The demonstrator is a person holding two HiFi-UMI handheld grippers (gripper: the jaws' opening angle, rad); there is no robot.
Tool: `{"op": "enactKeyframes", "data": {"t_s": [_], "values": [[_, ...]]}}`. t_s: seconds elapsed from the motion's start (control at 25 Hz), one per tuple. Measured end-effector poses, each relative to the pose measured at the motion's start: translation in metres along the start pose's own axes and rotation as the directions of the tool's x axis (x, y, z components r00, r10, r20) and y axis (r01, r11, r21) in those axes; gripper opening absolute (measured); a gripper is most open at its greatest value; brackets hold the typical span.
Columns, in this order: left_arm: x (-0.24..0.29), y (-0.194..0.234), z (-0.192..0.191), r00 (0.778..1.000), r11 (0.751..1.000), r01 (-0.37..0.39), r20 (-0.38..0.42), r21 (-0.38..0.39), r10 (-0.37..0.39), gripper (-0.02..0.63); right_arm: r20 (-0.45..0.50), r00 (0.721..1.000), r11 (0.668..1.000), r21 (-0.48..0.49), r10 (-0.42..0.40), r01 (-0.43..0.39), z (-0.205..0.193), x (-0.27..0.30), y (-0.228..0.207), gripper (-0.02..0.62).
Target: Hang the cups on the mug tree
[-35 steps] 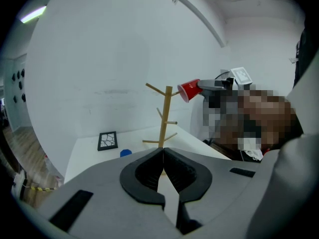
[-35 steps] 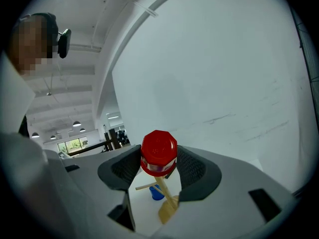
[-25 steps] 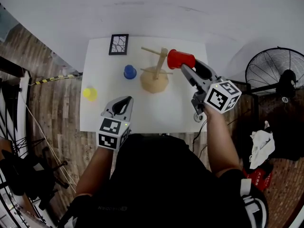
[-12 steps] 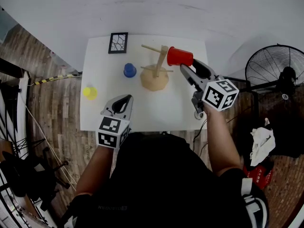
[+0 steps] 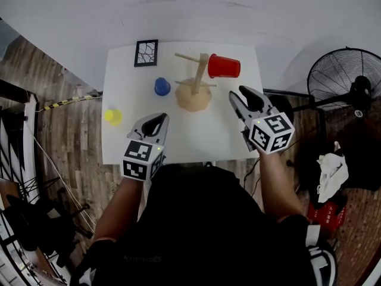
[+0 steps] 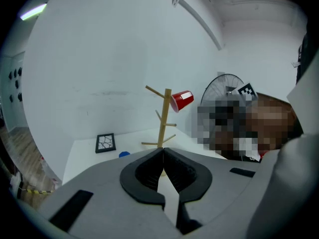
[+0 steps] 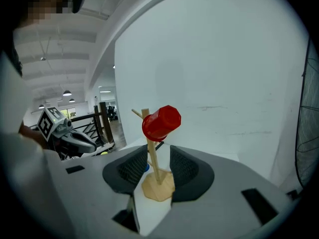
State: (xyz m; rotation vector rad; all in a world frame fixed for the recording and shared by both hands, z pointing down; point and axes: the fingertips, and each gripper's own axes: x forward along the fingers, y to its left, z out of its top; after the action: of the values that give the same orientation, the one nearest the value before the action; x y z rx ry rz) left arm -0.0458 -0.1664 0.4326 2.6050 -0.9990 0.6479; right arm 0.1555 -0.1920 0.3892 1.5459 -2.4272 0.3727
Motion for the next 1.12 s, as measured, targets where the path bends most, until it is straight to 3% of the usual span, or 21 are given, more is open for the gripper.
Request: {"op": "enactKeyframes", "data": {"t_s": [0.12, 0.76, 1.12], "values": [[0.002, -0.001, 0.003, 1.000, 1.000, 0.011, 0.002, 0.011, -0.011, 0.015, -0.003, 1.000, 0.999, 0.042, 0.004, -0.004, -0.012, -0.005, 0.010, 0.106], [0.007, 0.002, -0.018, 0.998, 0.999, 0.034, -0.046, 0.039, -0.032, 0.015, -0.072, 0.989, 0.987, 0.101, 0.133, -0.126, -0.065, 0.000, 0.092, 0.052], [0.010, 0.005, -0.029, 0.996, 0.998, 0.047, -0.072, 0.044, -0.044, 0.015, -0.105, 0.987, 0.990, 0.088, 0.118, -0.109, -0.077, 0.005, 0.099, 0.014]]}}
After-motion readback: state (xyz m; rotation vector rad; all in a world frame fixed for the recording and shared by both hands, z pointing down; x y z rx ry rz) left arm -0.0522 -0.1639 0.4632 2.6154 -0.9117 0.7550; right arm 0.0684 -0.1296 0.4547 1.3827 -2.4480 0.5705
